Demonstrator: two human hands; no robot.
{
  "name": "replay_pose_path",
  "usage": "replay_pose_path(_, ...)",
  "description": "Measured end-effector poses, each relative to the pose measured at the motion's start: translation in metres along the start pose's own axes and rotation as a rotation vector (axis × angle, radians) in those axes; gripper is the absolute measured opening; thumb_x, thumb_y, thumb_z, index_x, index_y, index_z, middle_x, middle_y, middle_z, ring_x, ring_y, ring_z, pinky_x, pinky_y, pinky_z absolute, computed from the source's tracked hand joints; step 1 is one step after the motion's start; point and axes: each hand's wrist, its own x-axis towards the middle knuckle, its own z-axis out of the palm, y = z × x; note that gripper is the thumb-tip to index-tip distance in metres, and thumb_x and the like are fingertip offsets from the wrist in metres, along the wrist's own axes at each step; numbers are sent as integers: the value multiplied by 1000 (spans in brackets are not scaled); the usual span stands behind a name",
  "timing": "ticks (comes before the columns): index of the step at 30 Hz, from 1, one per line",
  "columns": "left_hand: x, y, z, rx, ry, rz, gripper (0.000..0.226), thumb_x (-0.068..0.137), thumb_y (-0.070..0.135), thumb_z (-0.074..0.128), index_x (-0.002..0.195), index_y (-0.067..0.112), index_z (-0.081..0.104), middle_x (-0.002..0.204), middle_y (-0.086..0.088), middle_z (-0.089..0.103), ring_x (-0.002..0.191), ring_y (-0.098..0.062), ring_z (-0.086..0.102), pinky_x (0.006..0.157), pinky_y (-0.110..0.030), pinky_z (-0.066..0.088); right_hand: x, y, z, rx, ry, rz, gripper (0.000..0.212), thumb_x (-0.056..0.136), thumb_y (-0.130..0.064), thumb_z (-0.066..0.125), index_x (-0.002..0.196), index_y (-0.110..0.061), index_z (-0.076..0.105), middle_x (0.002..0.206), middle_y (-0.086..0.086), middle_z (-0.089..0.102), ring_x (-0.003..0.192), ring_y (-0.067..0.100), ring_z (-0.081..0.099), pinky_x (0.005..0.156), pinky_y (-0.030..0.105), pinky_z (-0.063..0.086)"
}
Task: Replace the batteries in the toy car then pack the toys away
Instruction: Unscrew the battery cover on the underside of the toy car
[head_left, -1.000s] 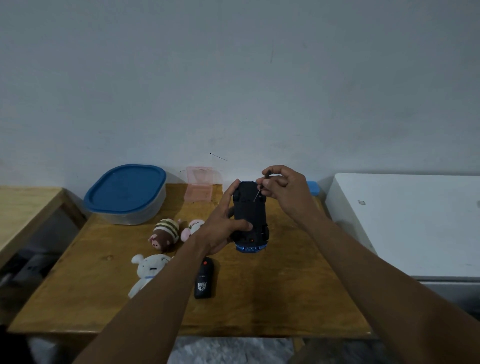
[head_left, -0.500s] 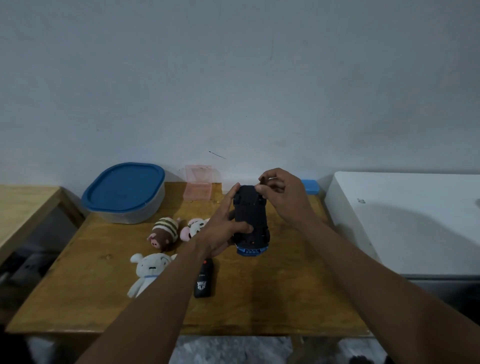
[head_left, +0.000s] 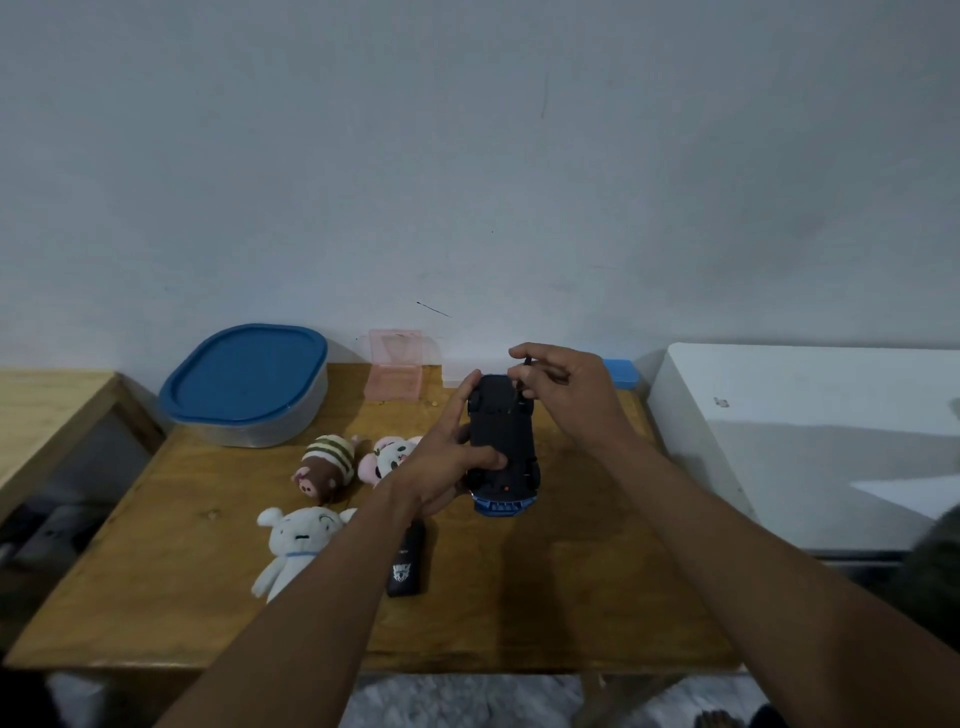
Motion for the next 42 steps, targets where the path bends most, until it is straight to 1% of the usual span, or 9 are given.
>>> replay_pose_path(4,0,1,3,7,-11,0,103,77,-22,58,144,50,27,134,-18,51,114,-38,58,82,-44,56,2,-2,2,-29,49,-4,8,82,-18,74,90,-17,73,81,-3,71,78,11,67,68,20,56)
replay_pose_path(7,1,2,5,2,-23,-2,102,78,-22,58,144,51,27,134,-18,50,115,-39,57,85,-47,56,4,-2,4,-17,33,5,14,83,-19,73,97,-20,72,86,-5,72,84,10,68,74,28,58)
replay_pose_path(11,2,2,4,-8,-34,-2,103,77,-21,58,143,52,28,134,-19,50,114,-38,58,84,-45,56,3,-3,2,-29,31,-13,25,87,-15,69,109,-25,67,76,-2,70,74,9,66,65,17,54)
replay_pose_path(19,0,1,1,-4,-21,-8,102,77,-22,58,144,49,27,132,-21,50,114,-39,58,84,-46,56,3,-4,1,-19,1,7,21,92,-17,61,110,-19,72,105,-3,73,100,9,67,84,22,56)
replay_pose_path(23,0,-1,1,0,-25,-8,102,76,-21,59,141,52,30,135,-20,49,114,-39,57,79,-43,56,3,-5,0,53,-10,55,14,86,-14,70,99,-17,74,88,0,75,85,13,71,82,35,59)
replay_pose_path(28,1,-1,-1,-11,-24,-13,102,76,-21,60,140,54,30,134,-19,50,115,-39,57,81,-45,56,2,-4,1,80,-29,55,16,89,-14,67,104,-16,72,88,3,74,87,15,71,81,38,60)
replay_pose_path(33,2,-1,-1,-19,-27,-10,102,76,-21,60,139,54,32,135,-18,50,116,-40,57,84,-47,55,1,-6,1,65,-27,54,16,88,-14,68,103,-13,72,88,3,75,86,15,72,80,35,60)
replay_pose_path(38,1,-2,1,-23,-26,-7,101,75,-19,61,137,55,33,137,-18,48,117,-39,56,83,-46,56,2,-7,-1,-15,0,2,16,85,-17,72,100,-18,72,87,-1,73,81,8,69,69,17,55)
replay_pose_path(42,0,0,1,-16,-25,-4,102,76,-20,60,140,54,31,136,-18,49,117,-39,56,87,-48,55,1,-6,-1,32,2,0,20,87,-15,69,106,-22,70,80,4,73,75,14,69,70,28,60)
